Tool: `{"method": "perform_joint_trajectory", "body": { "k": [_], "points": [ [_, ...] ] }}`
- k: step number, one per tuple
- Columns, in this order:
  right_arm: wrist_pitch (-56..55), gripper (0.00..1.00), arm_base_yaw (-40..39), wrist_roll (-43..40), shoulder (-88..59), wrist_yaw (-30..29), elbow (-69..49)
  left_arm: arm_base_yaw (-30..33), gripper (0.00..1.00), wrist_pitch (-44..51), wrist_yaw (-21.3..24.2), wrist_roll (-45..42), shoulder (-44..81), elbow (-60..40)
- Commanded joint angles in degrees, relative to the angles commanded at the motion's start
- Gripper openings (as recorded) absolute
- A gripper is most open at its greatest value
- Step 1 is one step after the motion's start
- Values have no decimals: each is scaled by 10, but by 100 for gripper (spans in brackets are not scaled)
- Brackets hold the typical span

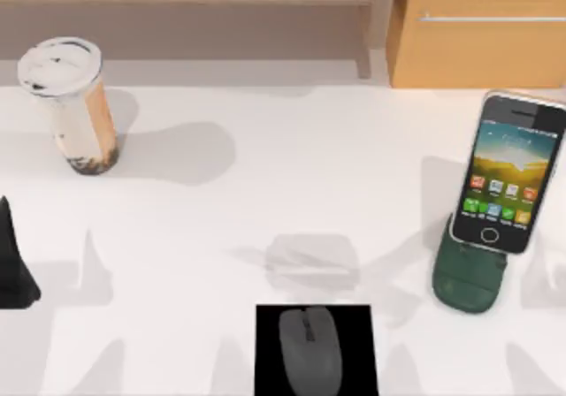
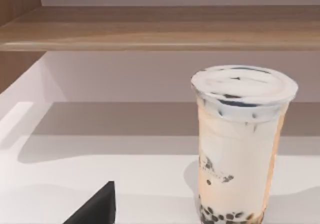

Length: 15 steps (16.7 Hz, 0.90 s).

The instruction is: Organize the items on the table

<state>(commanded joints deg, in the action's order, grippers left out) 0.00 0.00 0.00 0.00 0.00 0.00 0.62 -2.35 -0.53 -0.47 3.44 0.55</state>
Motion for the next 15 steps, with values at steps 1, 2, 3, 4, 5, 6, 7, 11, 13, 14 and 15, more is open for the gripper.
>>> {"method": "perform_joint_trajectory", "body": {
  "k": [1, 2, 3, 4, 5, 6, 7, 11, 13, 14, 15],
  "points": [
    [0, 100, 0, 0, 0, 0, 0, 4, 100, -16, -3, -3, 23, 2],
    [0, 100, 0, 0, 0, 0, 0, 7, 100, -35, -7, -6, 53, 5],
    [0, 100, 0, 0, 0, 0, 0, 12, 100, -57, -11, -10, 87, 6],
    [0, 100, 0, 0, 0, 0, 0, 16, 100, -82, -16, -14, 128, 7],
    [0, 100, 0, 0, 0, 0, 0, 20, 100, -110, -20, -19, 172, 7],
    [0, 100, 0, 0, 0, 0, 0, 24, 100, -140, -25, -23, 219, 6],
    [0, 100, 0, 0, 0, 0, 0, 29, 100, -172, -29, -27, 269, 3],
    [0, 100, 0, 0, 0, 0, 0, 47, 100, -310, -44, -41, 489, -20],
    [0, 100, 0, 0, 0, 0, 0, 55, 100, -384, -49, -43, 603, -39],
    [0, 100, 0, 0, 0, 0, 0, 59, 100, -422, -51, -42, 659, -51],
    [0, 100, 0, 0, 0, 0, 0, 63, 100, -460, -52, -41, 715, -64]
  ]
}}
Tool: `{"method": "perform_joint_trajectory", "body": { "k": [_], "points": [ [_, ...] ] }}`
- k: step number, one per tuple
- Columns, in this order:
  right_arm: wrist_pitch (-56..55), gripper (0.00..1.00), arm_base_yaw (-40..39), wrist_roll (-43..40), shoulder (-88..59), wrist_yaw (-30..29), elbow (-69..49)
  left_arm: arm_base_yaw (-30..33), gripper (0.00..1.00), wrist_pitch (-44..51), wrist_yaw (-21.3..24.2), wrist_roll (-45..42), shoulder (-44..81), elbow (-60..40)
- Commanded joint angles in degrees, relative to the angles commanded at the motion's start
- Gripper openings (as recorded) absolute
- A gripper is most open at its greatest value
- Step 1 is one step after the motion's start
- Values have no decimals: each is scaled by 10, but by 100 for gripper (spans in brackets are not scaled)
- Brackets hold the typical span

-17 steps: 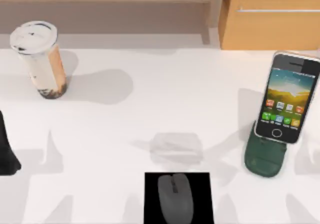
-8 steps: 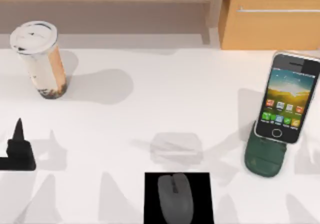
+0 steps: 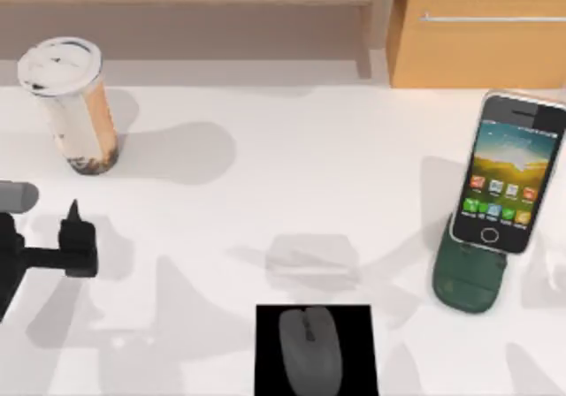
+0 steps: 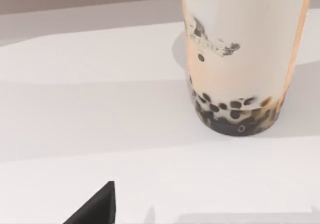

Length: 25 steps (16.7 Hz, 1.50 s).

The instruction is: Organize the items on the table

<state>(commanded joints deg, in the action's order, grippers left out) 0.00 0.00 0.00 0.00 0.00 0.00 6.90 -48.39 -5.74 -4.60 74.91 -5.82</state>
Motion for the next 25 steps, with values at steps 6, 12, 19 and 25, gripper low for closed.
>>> {"method": "perform_joint_trajectory", "body": {
  "k": [6, 12, 19, 25],
  "points": [
    [0, 100, 0, 0, 0, 0, 0, 14, 100, -210, 0, 22, 274, -95],
    [0, 100, 0, 0, 0, 0, 0, 11, 100, -350, 7, 46, 410, -189],
    [0, 100, 0, 0, 0, 0, 0, 10, 100, -371, 9, 50, 427, -205],
    [0, 100, 0, 0, 0, 0, 0, 4, 100, -340, 14, 51, 455, -267]
  ]
}}
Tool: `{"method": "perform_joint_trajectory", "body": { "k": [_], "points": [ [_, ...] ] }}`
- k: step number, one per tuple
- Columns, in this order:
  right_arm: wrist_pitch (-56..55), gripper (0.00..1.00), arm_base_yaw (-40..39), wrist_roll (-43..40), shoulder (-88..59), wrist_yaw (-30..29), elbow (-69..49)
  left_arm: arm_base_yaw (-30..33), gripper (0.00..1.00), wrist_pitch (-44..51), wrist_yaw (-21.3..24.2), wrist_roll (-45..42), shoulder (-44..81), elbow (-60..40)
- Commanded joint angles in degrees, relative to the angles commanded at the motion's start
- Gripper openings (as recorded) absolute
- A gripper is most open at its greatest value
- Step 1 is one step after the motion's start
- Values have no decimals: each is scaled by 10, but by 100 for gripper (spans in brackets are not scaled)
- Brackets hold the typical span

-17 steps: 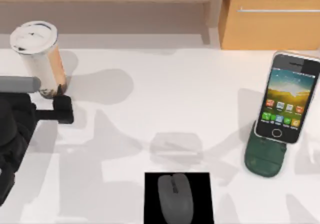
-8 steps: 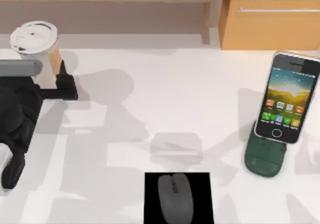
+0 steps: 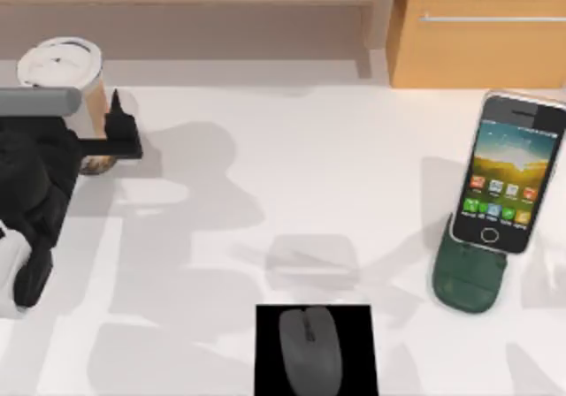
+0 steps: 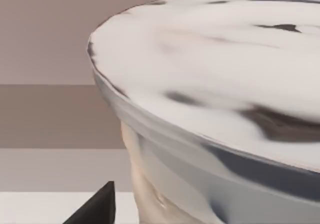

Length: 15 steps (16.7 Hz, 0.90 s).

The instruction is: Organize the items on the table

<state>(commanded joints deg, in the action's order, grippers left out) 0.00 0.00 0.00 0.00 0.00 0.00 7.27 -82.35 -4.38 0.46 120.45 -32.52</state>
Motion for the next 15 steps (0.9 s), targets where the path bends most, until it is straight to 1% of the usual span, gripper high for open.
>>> {"method": "perform_joint_trajectory", "body": {
  "k": [5, 15],
  "points": [
    [0, 100, 0, 0, 0, 0, 0, -1, 100, 7, 1, 0, 5, -12],
    [0, 100, 0, 0, 0, 0, 0, -1, 25, 7, 1, 0, 5, -12]
  ]
}}
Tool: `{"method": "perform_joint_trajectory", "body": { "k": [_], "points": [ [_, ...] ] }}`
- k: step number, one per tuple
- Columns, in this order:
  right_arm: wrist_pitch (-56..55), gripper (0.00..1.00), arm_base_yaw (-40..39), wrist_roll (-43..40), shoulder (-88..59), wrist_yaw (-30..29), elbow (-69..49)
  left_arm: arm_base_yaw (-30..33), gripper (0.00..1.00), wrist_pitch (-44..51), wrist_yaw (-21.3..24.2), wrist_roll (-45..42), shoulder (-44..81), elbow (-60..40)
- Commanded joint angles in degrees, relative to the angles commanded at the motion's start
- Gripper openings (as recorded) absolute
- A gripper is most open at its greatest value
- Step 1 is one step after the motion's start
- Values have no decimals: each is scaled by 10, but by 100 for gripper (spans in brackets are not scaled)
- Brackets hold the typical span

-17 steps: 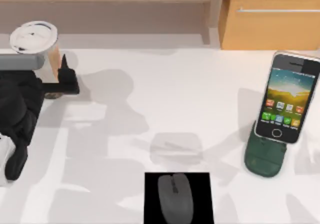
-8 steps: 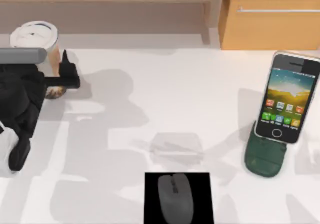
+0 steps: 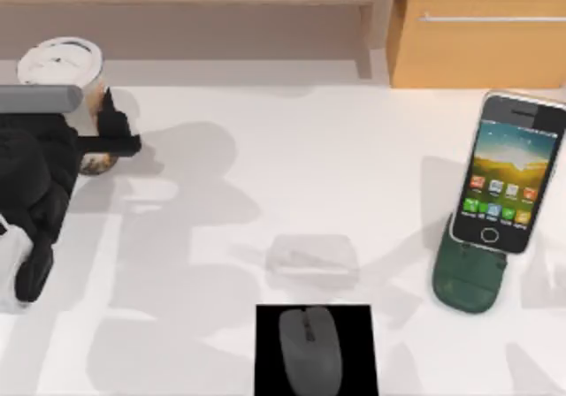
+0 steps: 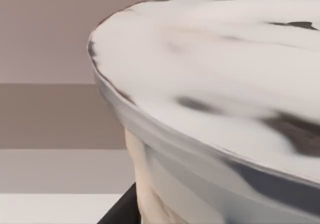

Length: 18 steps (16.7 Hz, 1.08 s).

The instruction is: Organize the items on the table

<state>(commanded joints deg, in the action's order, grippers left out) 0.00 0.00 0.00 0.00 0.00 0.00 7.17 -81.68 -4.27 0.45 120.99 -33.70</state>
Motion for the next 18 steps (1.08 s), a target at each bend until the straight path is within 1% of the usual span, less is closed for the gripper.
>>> {"method": "perform_joint_trajectory", "body": {
  "k": [3, 4, 13, 18],
  "points": [
    [0, 100, 0, 0, 0, 0, 0, 0, 2, 0, 0, 0, 0, 0],
    [0, 100, 0, 0, 0, 0, 0, 0, 0, 0, 0, 0, 0, 0],
    [0, 100, 0, 0, 0, 0, 0, 1, 0, 2, 0, -1, -2, 1],
    [0, 100, 0, 0, 0, 0, 0, 1, 0, 27, 0, -1, -29, 2]
  ]
}}
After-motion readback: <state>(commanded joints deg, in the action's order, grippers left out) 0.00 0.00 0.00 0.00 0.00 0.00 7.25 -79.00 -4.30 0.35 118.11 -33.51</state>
